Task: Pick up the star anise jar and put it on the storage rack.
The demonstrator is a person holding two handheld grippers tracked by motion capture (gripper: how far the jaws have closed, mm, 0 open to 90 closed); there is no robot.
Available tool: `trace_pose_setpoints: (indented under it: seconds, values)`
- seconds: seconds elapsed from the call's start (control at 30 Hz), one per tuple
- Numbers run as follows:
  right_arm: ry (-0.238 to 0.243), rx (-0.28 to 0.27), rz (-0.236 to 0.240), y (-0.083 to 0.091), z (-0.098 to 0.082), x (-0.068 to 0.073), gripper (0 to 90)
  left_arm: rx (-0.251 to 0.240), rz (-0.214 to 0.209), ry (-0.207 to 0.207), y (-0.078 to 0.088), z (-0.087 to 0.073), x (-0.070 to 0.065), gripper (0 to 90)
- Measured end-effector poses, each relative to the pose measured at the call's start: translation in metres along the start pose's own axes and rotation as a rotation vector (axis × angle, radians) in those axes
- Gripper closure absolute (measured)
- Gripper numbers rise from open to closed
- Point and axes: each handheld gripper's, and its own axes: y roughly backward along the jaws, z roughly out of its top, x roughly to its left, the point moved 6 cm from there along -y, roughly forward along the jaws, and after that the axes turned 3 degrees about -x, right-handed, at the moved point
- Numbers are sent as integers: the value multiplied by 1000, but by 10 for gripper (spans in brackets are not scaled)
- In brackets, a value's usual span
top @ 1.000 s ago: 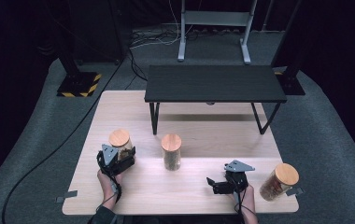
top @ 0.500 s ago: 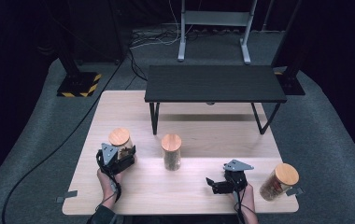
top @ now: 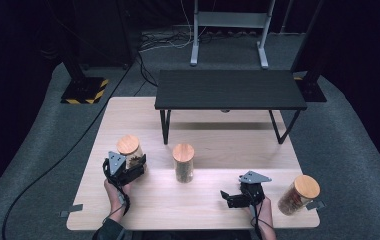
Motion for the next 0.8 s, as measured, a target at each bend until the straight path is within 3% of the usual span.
trace_pose_setpoints:
  seconds: [0.8]
  values:
    - [3,-3,3,0,0,0,20,5,-43,-35,-7,12,-11,248]
